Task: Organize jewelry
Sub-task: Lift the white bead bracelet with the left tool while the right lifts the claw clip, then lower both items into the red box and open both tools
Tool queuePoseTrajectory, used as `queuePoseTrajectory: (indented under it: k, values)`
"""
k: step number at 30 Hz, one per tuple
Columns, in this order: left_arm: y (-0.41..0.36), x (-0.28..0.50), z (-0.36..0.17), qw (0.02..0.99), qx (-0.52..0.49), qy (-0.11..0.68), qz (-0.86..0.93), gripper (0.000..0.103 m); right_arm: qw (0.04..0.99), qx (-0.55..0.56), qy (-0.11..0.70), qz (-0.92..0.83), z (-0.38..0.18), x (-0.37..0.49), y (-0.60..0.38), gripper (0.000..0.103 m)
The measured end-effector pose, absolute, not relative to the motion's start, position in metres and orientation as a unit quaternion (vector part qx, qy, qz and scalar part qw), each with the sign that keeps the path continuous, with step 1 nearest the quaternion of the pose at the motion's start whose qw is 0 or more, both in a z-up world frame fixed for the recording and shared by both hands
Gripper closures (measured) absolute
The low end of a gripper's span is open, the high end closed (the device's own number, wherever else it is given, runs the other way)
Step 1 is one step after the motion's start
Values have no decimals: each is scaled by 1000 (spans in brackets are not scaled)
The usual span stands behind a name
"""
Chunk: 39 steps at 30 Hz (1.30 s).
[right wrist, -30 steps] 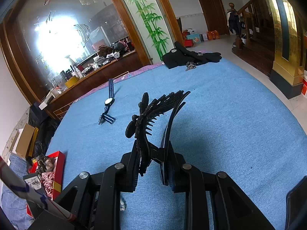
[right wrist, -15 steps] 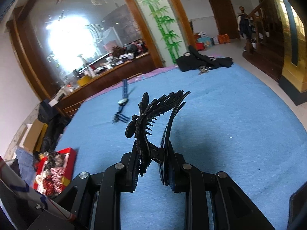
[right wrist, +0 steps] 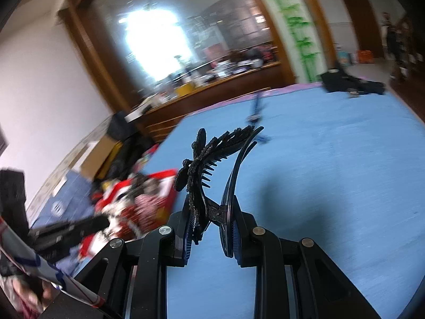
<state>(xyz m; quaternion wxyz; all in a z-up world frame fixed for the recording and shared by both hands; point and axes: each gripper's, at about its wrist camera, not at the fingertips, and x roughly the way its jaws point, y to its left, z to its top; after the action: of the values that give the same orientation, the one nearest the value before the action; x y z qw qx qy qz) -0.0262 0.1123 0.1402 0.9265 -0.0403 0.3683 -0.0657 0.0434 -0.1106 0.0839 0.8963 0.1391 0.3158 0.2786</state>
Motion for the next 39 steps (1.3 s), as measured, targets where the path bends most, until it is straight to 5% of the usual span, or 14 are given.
queuePoseTrajectory:
  k: [17,39]
  values:
    - [250,-73,96,912,-117,391,35,98,837,12,366,407,65,2,54,76]
    - [268,-65,41,903,-111,408,76,98,811,-54,428,394,7,20,130,76]
